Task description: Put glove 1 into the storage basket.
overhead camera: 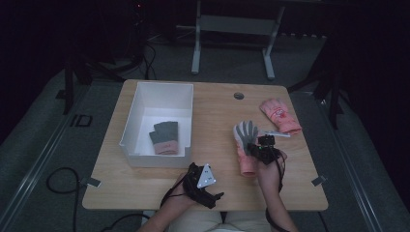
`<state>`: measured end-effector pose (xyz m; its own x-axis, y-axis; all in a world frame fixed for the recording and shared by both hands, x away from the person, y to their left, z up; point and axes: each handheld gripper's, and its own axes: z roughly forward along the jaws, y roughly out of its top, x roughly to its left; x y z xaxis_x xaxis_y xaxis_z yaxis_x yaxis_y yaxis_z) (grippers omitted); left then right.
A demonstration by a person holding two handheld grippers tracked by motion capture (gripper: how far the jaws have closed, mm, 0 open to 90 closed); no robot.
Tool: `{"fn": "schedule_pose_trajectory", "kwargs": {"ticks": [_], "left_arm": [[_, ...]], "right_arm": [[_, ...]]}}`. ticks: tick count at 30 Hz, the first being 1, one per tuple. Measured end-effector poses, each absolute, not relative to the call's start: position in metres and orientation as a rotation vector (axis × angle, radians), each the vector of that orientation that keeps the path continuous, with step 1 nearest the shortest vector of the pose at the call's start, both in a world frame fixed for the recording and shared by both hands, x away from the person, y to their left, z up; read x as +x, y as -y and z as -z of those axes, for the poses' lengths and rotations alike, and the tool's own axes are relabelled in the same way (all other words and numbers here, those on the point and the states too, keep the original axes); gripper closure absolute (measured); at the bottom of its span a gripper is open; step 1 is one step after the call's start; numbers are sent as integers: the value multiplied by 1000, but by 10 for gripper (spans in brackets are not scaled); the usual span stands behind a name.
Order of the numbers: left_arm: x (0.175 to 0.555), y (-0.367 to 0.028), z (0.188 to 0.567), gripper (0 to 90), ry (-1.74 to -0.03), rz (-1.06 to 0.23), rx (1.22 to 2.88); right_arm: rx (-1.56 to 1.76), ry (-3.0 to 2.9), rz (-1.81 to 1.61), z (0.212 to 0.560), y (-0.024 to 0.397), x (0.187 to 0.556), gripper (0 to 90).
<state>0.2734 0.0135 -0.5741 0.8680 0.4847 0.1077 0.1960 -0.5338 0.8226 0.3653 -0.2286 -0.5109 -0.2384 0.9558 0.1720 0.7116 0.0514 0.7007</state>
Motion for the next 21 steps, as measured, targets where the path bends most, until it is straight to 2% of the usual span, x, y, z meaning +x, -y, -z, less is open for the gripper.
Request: {"fn": "schedule_pose_trajectory", "kwargs": {"ticks": [5, 12, 15, 17, 21], "left_arm": [[274, -12, 576, 11, -486, -395, 2140], [274, -13, 575, 11, -488, -383, 2133], [274, -14, 576, 11, -490, -374, 2132], [274, -14, 576, 11, -489, -365, 2132], [275, -13, 576, 11, -487, -364, 2135]], "right_arm": [[1716, -2021, -964, 531, 212, 374, 876], [1678, -2025, -925, 540, 207, 374, 845], [1651, -2038, -921, 536, 206, 373, 800], [1607, -2038, -960, 524, 210, 368, 730], [1556, -2019, -1016, 508, 219, 362, 719]]}}
